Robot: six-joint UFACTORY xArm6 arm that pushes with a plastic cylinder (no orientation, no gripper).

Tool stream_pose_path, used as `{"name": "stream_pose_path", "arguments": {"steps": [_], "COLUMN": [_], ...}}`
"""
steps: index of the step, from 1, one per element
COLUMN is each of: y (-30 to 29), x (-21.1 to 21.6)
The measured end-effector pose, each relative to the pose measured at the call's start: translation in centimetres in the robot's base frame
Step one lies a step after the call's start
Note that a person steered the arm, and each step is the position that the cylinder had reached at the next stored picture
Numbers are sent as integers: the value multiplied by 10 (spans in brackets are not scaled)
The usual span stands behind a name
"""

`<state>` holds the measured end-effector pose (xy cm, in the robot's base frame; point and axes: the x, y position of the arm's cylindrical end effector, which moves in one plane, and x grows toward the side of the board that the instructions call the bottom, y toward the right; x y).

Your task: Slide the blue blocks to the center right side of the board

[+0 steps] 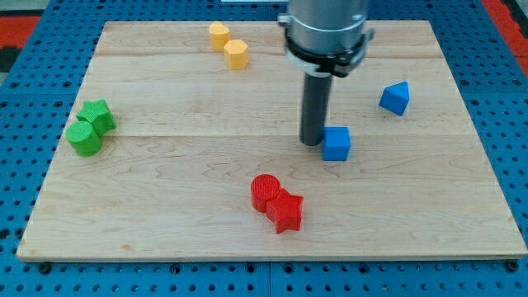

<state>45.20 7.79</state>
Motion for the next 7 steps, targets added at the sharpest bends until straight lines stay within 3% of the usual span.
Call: {"name": "stream_pose_path", "arguments": {"steps": [1,2,4,5,7], "y": [5,33,125,83,145], "x": [0,33,-20,16,28]}}
